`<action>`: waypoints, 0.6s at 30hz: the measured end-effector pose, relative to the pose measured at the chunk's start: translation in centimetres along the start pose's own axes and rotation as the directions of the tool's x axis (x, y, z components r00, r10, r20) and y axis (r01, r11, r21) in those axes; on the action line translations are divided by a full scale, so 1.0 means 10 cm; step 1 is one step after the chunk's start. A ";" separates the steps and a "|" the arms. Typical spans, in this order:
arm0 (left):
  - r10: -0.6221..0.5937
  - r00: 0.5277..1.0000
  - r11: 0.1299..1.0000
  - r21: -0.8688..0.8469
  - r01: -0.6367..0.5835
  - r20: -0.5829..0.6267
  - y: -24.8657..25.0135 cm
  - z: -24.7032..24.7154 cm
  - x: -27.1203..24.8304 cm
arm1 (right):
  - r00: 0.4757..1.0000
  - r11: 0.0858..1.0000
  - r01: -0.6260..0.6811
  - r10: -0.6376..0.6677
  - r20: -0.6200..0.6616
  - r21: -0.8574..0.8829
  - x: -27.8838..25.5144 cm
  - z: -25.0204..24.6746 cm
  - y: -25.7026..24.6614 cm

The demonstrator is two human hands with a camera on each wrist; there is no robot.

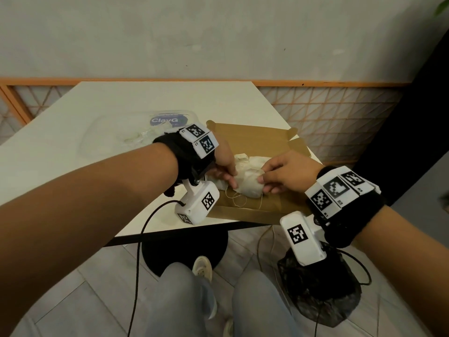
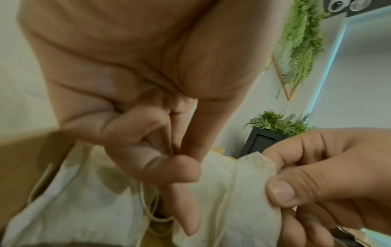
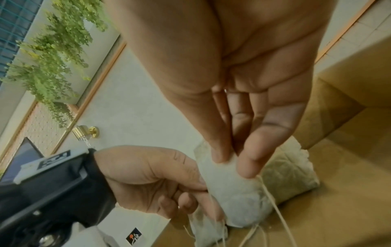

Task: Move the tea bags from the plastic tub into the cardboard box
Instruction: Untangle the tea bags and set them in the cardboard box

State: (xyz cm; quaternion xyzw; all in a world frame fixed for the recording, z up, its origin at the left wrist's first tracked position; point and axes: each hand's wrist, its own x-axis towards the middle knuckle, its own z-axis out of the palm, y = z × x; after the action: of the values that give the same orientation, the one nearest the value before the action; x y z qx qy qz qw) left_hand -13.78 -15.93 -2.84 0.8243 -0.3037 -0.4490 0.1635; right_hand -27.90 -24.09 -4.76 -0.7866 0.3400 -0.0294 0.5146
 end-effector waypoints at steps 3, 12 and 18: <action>-0.017 1.000 0.998 -0.054 0.016 -0.017 0.02 0.07 -0.03 | 1.000 0.999 -0.029 0.029 0.007 0.022 0.01 0.00 0.03; 0.179 0.946 0.921 -0.293 -0.258 -0.270 -0.25 -0.17 -0.29 | 0.994 0.997 -0.027 0.019 0.103 0.073 -0.06 -0.20 -0.06; 0.072 0.908 0.388 -0.827 -0.407 -0.414 -0.78 0.11 -0.31 | 0.970 0.988 -0.155 0.148 0.191 0.022 0.12 -0.07 -0.16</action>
State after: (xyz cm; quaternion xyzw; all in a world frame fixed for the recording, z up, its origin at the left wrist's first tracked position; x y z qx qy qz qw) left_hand -13.24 -7.97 -5.70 0.6134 -0.1041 -0.3757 0.6868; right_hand -26.44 -24.91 -3.46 -0.7479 0.3481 0.0784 0.5597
